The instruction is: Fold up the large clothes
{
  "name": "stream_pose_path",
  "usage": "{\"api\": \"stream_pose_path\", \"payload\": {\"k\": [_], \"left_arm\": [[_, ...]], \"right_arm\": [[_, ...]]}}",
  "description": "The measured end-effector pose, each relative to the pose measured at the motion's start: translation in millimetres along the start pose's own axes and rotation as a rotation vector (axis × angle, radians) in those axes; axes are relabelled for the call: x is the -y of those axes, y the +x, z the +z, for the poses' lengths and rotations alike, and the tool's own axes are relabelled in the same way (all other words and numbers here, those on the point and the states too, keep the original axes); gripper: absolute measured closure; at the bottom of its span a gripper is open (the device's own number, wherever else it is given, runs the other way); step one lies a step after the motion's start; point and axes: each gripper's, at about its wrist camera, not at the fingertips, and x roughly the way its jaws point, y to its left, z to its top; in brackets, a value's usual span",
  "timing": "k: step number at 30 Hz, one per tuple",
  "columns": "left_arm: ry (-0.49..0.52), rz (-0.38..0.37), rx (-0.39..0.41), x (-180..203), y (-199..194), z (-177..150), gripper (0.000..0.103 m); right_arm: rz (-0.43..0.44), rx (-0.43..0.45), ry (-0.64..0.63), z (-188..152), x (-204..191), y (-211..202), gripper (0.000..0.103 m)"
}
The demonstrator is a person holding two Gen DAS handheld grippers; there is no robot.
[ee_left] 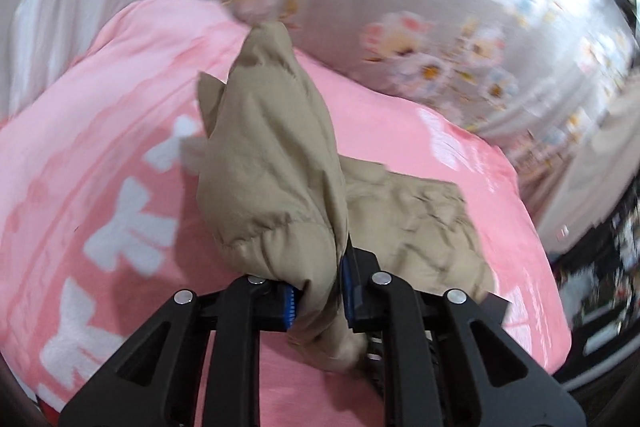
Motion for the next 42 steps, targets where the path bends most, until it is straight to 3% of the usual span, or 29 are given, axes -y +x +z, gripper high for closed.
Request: {"api": "stream_pose_path", "payload": {"k": [5,10,16,20,23,26,29,33,37,39,42], "left_arm": [[0.125,0.003,-0.044,46,-1,-2,0.087],[0.183,0.011,-0.071,71,4,-8,0.087],[0.252,-0.001,-0.104,102,19,-14,0.087],[0.294,-0.005,-0.14,122,34,-18,0.087],[0.33,-0.007,-0.156,136,43,-23,0.087],[0.369,-0.01,-0.182,153,58,-32,0.087],[0.407,-0.025,-0.213,172,73,-41,0.087],[0.451,-0.053,-0.245,194,85,-53,0.087],[0.489,-0.097,-0.234,216,80,-55,0.087],[0.501,-0.131,-0.228,225,77,-55,0.088],[0.541,-0.121,-0.255,237,94,-66,0.088]], "right_arm": [[-0.011,-0.092,0.061,2,15,-24,0.096],[-0.011,-0.12,0.081,-3,30,-26,0.096],[0.082,-0.083,0.109,0,41,-14,0.096],[0.185,-0.105,0.24,0,72,-40,0.096],[0.111,-0.021,0.222,4,91,-78,0.095],[-0.091,0.065,0.24,5,126,-115,0.092],[-0.211,0.072,0.284,0,156,-119,0.092],[-0.127,0.029,0.347,-10,179,-99,0.093],[-0.042,0.032,0.366,-11,168,-81,0.092],[-0.038,0.03,0.355,-8,164,-77,0.092],[-0.002,0.017,0.372,-5,168,-79,0.094]]}}
